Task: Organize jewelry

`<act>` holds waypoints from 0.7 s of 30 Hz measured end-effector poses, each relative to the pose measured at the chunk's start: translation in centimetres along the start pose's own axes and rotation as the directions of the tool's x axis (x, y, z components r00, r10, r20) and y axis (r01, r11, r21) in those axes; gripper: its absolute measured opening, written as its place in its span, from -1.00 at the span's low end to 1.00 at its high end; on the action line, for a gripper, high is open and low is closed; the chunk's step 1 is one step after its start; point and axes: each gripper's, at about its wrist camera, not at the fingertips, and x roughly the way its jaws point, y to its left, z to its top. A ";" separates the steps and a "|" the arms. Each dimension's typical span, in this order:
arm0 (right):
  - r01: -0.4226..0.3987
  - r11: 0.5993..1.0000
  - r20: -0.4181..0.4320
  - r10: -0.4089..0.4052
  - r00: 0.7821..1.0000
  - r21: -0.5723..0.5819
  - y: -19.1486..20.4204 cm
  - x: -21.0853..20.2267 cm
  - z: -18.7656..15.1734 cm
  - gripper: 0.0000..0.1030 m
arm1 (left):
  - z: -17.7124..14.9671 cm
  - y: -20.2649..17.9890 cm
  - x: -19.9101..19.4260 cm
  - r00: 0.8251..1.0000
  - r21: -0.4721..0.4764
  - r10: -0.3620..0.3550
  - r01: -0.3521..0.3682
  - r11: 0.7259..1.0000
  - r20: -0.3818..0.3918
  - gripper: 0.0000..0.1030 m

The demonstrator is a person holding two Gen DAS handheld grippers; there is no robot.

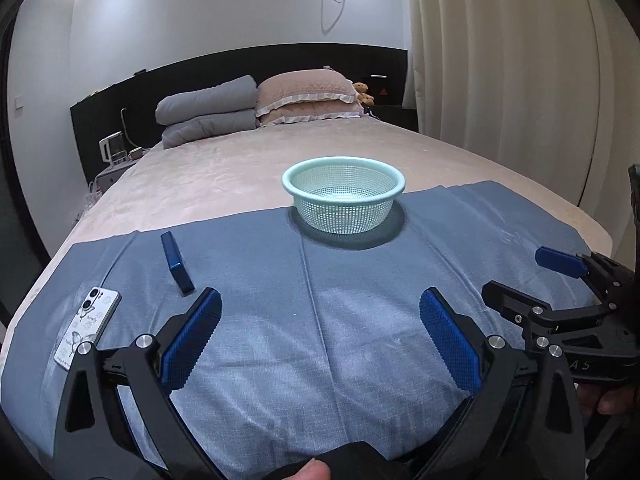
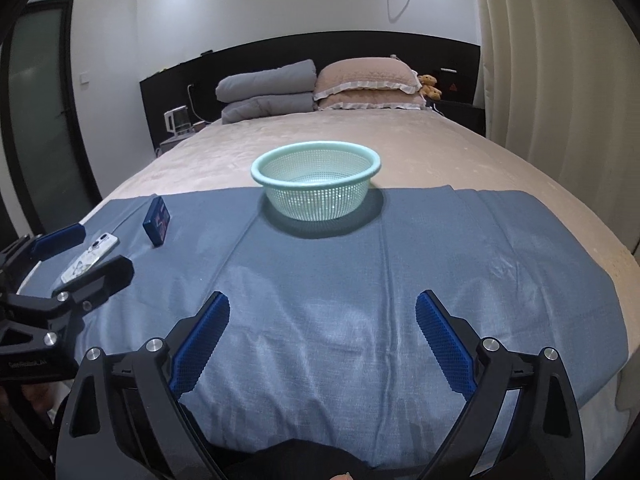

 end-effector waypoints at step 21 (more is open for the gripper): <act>0.027 1.000 0.004 -0.027 1.000 0.003 -0.5 0.1 -1.5 0.75 | -1.5 1.1 -0.1 1.000 -0.059 -0.022 0.021 0.998 -0.016 0.89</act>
